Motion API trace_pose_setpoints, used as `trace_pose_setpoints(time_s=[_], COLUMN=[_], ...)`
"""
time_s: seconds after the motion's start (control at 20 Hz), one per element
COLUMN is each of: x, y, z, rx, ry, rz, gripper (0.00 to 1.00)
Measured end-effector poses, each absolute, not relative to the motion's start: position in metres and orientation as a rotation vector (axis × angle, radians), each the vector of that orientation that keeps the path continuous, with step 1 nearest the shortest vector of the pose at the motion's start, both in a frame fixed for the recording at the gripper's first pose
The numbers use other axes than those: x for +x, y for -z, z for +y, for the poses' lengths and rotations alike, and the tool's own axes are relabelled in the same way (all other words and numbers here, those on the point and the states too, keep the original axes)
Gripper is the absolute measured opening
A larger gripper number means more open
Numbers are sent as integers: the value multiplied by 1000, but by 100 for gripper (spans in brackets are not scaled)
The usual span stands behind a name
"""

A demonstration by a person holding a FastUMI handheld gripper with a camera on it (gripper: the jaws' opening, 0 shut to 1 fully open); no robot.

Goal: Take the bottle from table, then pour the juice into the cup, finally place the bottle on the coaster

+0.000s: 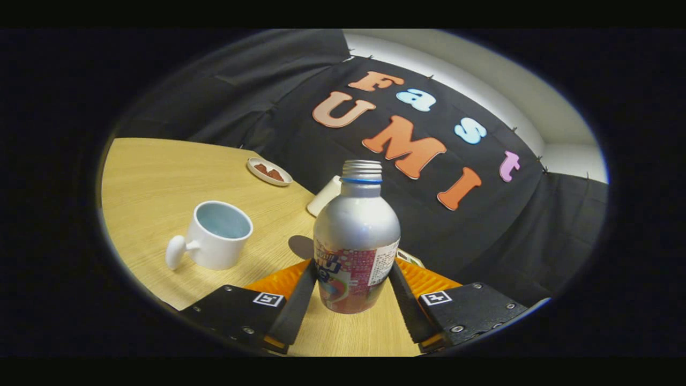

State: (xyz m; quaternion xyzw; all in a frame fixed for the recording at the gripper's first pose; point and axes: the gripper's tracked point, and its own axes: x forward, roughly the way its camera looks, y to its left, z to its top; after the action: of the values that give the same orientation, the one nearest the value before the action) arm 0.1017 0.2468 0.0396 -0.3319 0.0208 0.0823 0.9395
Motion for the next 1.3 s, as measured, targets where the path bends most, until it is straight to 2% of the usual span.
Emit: trace_pose_setpoints(time_s=[0.4, 1.3], x=[109, 103], y=[-34, -34], z=[258, 268], rx=[-929, -1390], ry=[-145, -230], rz=[40, 15], gripper=[78, 77])
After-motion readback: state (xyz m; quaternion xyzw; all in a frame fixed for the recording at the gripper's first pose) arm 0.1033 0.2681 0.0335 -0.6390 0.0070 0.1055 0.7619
